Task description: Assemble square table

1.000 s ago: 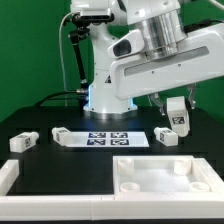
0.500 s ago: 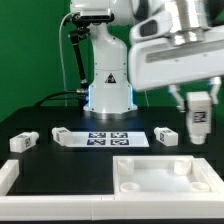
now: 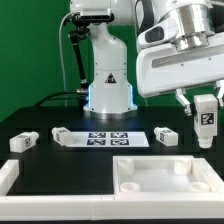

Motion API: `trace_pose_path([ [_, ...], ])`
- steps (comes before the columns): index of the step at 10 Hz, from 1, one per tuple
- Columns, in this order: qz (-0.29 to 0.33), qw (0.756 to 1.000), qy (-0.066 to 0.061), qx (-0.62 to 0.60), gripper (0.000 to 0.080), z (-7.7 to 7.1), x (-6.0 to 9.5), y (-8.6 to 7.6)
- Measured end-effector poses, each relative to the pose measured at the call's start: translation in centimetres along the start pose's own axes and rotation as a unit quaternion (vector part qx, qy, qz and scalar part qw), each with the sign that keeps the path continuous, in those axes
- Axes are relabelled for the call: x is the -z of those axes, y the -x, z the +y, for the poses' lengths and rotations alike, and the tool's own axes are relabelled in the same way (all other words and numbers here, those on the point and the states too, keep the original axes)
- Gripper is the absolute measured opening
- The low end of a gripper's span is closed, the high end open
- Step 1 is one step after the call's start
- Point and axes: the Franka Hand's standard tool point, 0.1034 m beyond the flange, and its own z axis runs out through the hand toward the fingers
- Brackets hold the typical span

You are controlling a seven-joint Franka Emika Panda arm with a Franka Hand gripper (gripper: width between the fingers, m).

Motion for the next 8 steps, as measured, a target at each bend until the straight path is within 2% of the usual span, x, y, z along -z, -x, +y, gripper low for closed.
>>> trace_pose_path([
  [2, 0.029, 0.999, 0.006, 0.032, 0.0290, 0.6, -0.5, -2.7],
  [6, 0.027, 0.999, 0.006, 0.033, 0.0290, 0.6, -0.7, -2.4],
  [8, 0.028, 0.998, 0.012, 0.051, 0.0290, 0.7, -1.8, -2.4],
])
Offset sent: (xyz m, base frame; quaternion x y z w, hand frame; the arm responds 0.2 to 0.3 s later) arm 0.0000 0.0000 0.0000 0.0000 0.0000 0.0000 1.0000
